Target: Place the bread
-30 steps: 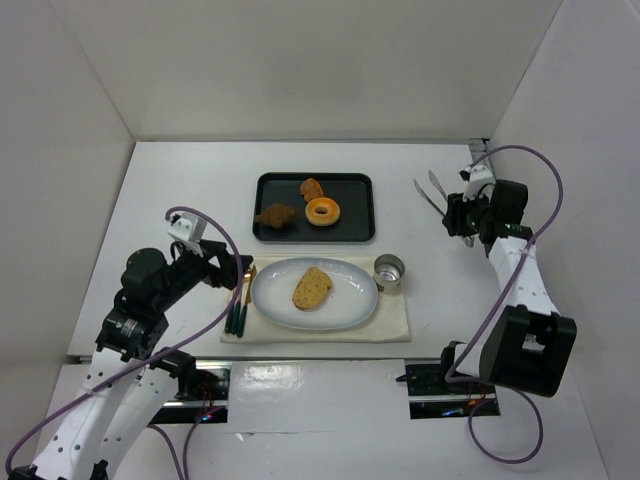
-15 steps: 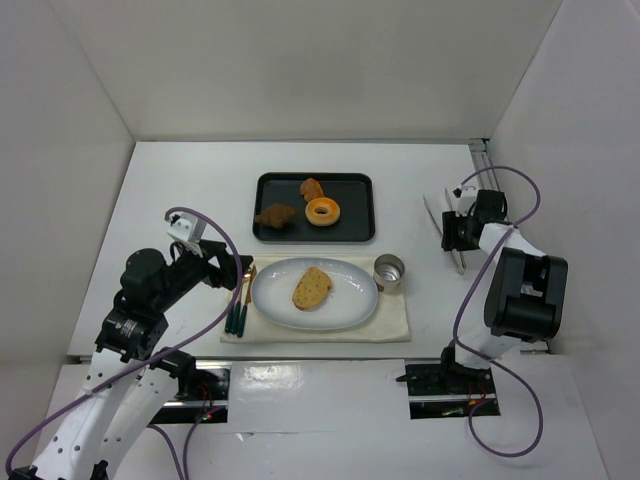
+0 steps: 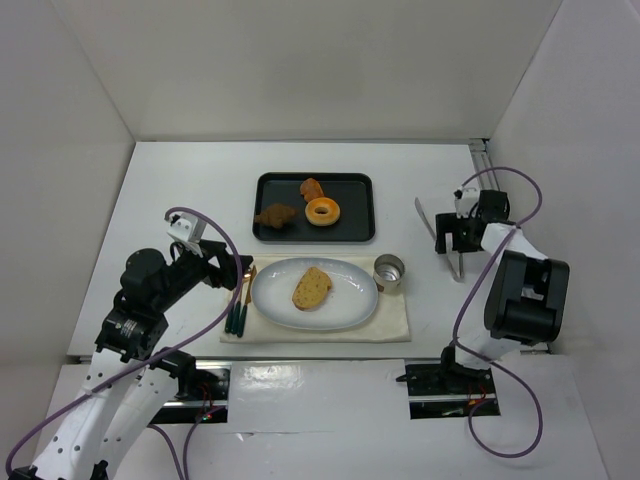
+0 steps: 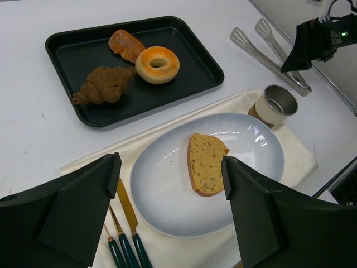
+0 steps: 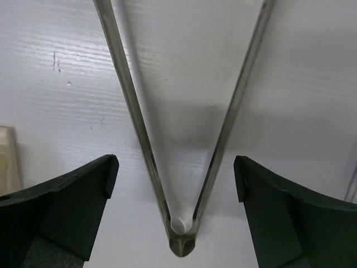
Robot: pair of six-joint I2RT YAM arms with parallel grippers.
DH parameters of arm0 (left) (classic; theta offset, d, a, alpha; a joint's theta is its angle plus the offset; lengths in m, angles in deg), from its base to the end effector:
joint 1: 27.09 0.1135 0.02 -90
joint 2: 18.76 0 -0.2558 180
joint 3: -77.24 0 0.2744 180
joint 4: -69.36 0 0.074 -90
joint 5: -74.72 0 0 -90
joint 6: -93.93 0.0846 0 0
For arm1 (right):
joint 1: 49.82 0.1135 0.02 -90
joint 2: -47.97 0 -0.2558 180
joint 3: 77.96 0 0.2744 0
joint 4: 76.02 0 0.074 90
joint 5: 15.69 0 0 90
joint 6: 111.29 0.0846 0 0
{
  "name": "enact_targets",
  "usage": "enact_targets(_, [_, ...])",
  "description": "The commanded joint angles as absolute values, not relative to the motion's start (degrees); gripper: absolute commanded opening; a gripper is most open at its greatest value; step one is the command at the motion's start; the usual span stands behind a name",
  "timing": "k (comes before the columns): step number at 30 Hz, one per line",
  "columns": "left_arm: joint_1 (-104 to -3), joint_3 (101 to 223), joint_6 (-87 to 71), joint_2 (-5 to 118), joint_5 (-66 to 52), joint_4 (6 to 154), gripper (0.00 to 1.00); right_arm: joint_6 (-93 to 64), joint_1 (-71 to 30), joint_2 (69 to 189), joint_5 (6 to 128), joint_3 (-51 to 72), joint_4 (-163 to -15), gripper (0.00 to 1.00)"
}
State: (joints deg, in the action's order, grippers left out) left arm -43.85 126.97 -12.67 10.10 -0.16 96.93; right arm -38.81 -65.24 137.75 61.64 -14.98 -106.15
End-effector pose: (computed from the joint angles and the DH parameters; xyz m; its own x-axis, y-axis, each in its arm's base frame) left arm 0.1918 -0.0808 0.3166 -0.2575 -0.2105 -0.9431 0.4726 0.8239 -0.3129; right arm 0.3417 -0.0750 0.1144 -0.8137 -0.0802 -0.5757 -0.1058 0.9943 0.0110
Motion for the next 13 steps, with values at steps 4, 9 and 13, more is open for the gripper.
enact_targets(4, [-43.97, 127.13, -11.8, 9.36, 0.37, 94.56, 0.9, -37.21, -66.35, 122.52, 60.69, -11.03, -109.48, 1.0])
enact_targets(9, [-43.97, 127.13, -11.8, 9.89, -0.24, 94.56, 0.9, -23.88, -65.82, 112.5, 62.96, -12.07, -108.34, 1.0])
enact_targets(13, [-43.97, 127.13, -11.8, 10.5, -0.77, 94.56, 0.9, -22.7, -64.68, 108.71, 62.97, -14.09, -107.21, 1.0])
